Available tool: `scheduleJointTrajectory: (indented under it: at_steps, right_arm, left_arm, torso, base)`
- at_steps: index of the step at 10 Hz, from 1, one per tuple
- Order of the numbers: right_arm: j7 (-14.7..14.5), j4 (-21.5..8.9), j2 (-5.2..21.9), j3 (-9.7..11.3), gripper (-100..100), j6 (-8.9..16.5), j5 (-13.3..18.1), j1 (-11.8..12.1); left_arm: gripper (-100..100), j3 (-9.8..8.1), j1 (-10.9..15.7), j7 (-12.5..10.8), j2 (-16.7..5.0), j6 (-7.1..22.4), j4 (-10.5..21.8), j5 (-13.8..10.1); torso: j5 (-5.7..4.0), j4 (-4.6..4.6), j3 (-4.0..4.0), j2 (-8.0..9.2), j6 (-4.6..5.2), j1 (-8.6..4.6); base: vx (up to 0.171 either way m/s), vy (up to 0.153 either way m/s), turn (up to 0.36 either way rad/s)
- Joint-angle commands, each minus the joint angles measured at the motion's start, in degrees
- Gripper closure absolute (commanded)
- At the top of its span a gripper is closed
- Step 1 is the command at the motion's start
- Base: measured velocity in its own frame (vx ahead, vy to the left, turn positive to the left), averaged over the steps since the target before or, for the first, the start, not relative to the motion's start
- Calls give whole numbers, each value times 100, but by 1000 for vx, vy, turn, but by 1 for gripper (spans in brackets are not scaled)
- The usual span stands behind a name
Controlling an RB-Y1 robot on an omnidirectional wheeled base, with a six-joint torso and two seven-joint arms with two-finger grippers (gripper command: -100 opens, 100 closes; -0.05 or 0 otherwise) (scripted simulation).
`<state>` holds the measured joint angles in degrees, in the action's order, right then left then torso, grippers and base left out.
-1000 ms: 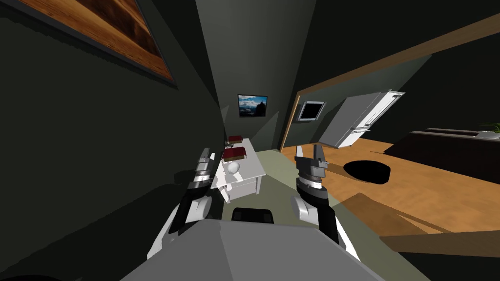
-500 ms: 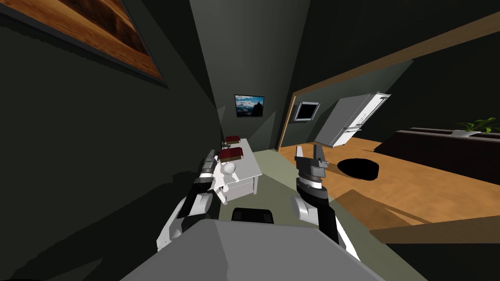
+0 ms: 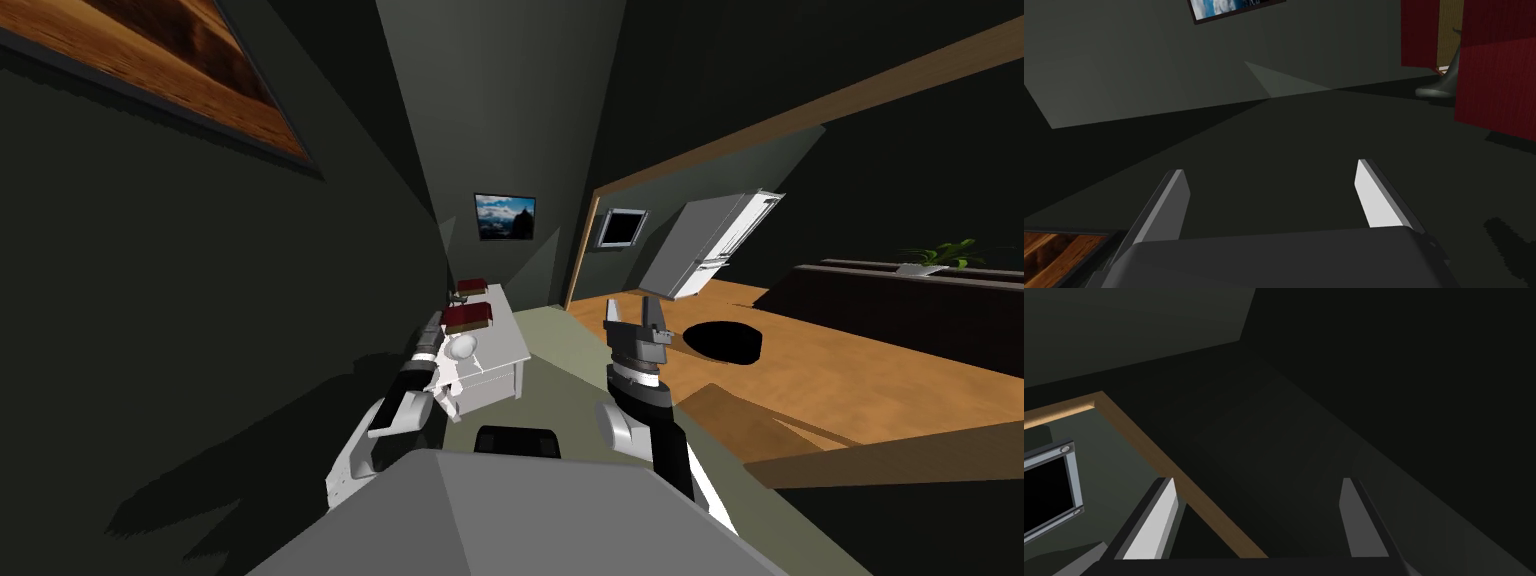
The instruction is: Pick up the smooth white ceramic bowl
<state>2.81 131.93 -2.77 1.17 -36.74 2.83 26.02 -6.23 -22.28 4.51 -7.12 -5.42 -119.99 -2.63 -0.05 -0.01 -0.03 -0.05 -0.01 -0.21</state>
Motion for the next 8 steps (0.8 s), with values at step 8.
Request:
scheduleJointTrajectory:
  at_steps: [8]
  right_arm:
    - [0,0,0,0,0,0,0,0]
  left_arm:
    - [-100,-363,504,-245,-179,1185,915,-179]
  torso:
    - [1,-1,-2,-3,0,3]
  base:
    - [20,-53,-30]
